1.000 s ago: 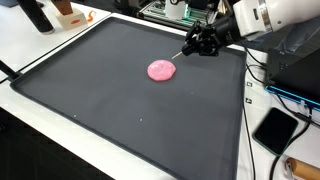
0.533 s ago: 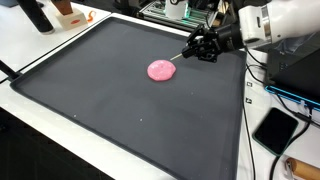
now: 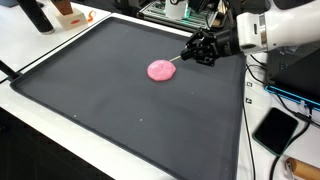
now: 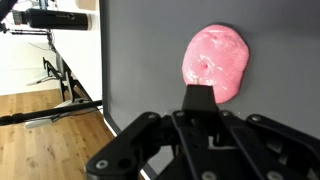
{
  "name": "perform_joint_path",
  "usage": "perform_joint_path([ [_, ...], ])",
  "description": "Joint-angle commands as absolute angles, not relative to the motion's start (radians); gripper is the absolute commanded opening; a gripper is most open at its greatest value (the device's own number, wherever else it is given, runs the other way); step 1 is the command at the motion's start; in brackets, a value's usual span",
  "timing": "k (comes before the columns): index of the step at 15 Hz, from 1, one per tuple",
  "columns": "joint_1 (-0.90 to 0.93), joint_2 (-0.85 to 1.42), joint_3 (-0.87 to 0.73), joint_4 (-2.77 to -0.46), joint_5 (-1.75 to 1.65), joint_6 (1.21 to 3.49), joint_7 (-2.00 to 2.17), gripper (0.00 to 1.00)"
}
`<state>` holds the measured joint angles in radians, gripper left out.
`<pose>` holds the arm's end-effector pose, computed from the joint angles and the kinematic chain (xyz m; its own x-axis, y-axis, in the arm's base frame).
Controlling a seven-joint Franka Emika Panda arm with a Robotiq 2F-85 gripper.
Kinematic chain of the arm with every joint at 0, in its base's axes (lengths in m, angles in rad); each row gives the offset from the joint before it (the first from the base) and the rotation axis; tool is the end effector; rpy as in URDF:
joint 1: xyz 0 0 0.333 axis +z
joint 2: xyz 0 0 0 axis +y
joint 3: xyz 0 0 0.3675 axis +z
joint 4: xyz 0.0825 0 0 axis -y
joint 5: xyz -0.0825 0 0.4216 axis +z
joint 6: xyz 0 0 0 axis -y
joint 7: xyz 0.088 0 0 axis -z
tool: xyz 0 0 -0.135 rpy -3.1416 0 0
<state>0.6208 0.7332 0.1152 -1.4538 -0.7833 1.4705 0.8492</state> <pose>0.5945 0.3833 0.2437 0.9956 0.0896 -0.0277 0.0738 -0.5675 0.8201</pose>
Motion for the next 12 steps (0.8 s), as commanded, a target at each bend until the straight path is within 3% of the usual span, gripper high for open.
perform_joint_path([
  [1, 0.624, 0.762, 0.113, -1.416, -0.787, 1.447, 0.85, 0.04],
  [12, 0.56, 0.754, 0.123, -1.401, -0.739, 1.502, 0.818, 0.04],
])
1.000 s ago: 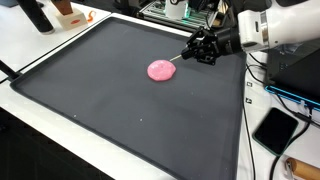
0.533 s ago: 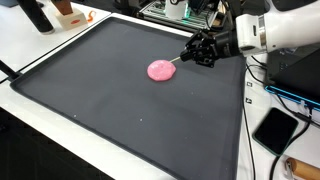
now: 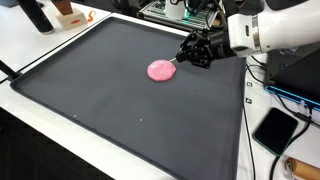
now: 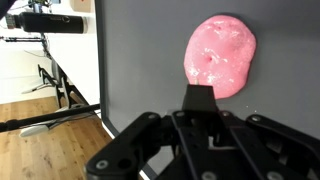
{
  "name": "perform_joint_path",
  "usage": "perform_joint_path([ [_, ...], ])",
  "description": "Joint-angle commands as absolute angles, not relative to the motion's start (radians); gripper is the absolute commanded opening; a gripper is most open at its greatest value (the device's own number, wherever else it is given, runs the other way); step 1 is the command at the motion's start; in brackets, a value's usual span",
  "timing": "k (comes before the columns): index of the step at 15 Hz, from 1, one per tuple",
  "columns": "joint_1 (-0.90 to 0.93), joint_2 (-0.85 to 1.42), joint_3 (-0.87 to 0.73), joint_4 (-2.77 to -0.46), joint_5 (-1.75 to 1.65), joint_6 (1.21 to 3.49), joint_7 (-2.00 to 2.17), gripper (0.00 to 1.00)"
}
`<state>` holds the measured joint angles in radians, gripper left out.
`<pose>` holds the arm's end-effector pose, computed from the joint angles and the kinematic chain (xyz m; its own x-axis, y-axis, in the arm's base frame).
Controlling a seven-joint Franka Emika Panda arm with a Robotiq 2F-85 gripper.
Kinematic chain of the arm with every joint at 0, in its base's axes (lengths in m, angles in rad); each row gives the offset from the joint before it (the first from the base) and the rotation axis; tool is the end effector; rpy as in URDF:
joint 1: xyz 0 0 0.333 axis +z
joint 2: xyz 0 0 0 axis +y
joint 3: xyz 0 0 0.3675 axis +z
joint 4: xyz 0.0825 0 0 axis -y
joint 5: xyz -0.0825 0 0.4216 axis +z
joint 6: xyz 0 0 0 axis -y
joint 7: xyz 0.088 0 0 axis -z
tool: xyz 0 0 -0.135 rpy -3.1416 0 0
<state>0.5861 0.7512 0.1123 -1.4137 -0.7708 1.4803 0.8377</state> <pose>0.6165 0.3685 0.2457 0.9982 0.0552 -0.0215 0.0501 -0.5927 0.8039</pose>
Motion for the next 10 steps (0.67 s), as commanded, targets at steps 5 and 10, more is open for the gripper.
perform_joint_path([
  [5, 0.515, 0.736, 0.128, -1.404, -0.695, 1.557, 0.794, 0.04],
  [10, 0.467, 0.697, 0.123, -1.431, -0.61, 1.637, 0.767, 0.04],
])
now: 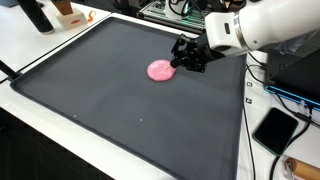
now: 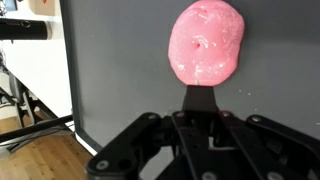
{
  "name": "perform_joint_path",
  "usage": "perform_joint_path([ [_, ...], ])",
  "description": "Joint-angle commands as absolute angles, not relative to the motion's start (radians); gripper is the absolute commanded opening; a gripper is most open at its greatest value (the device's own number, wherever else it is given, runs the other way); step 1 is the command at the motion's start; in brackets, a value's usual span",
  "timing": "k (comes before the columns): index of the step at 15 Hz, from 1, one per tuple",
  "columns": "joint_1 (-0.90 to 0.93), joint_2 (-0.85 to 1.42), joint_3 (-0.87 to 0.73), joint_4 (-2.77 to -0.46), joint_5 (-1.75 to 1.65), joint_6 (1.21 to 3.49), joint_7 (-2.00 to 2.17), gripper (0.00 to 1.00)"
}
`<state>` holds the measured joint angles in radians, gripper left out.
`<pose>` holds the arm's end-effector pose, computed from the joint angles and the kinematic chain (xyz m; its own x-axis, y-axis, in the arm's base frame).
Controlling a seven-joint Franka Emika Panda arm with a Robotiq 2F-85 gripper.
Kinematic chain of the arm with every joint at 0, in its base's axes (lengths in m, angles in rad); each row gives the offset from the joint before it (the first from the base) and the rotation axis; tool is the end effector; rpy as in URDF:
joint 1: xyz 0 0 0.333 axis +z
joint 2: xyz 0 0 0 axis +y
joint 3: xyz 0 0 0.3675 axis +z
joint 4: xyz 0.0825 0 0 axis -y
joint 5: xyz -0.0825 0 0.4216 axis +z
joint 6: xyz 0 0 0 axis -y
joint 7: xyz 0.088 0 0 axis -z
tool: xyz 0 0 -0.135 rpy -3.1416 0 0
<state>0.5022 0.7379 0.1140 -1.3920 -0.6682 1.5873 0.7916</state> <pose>0.6510 0.3403 0.2553 0.9995 0.0034 -0.0308 0.0238 -0.7211 0.6925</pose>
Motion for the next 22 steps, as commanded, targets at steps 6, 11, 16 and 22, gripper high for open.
perform_joint_path([
  [6, 0.413, 0.616, 0.111, -1.495, -0.497, 1.731, 0.733, 0.04],
  [11, 0.352, 0.503, 0.107, -1.622, -0.4, 1.85, 0.677, 0.04],
  [16, 0.29, 0.363, 0.102, -1.779, -0.326, 2.001, 0.6, 0.04],
  [22, 0.204, 0.203, 0.102, -1.948, -0.189, 2.179, 0.441, 0.04],
])
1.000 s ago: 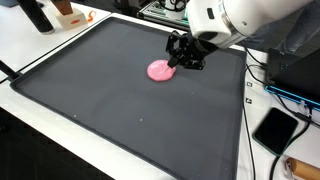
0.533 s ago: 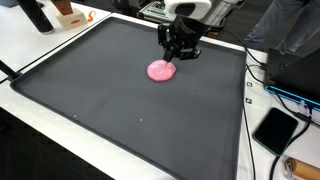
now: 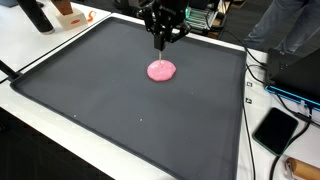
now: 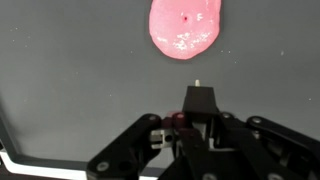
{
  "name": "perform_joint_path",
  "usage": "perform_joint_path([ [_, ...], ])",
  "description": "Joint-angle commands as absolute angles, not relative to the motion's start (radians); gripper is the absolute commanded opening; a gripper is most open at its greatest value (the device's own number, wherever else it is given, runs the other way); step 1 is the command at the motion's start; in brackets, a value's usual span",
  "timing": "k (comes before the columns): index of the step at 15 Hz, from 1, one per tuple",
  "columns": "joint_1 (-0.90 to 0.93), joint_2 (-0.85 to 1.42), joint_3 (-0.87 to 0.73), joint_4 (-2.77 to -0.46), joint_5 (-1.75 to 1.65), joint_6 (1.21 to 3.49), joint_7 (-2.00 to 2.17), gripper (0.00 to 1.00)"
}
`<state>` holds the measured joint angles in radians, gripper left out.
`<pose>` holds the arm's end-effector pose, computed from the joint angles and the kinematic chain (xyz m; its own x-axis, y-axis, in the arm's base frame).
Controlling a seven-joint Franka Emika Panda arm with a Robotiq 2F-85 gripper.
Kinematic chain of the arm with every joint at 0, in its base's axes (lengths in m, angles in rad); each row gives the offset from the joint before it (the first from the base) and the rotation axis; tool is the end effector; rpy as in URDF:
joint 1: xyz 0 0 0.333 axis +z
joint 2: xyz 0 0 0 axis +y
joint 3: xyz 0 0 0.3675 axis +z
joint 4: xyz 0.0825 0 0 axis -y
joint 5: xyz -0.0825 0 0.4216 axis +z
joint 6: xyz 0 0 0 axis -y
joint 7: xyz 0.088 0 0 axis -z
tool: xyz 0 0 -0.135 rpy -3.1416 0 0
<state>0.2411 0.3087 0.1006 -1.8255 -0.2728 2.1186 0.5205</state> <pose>0.6464 0.2055 0.3689 0.9966 -0.0320 0.0760 -0.0456 -0.9816 0.1852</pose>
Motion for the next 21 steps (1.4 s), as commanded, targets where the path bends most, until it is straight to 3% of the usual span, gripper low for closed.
perform_joint_path([
  [1, 0.192, 0.181, 0.102, -1.965, -0.163, 2.182, 0.414, 0.04],
  [15, 0.15, 0.05, 0.109, -1.972, -0.017, 1.941, 0.25, 0.04],
  [16, 0.149, 0.076, 0.107, -1.954, -0.024, 1.979, 0.27, 0.15],
  [21, 0.15, 0.069, 0.111, -1.954, -0.024, 1.956, 0.267, 0.15],
])
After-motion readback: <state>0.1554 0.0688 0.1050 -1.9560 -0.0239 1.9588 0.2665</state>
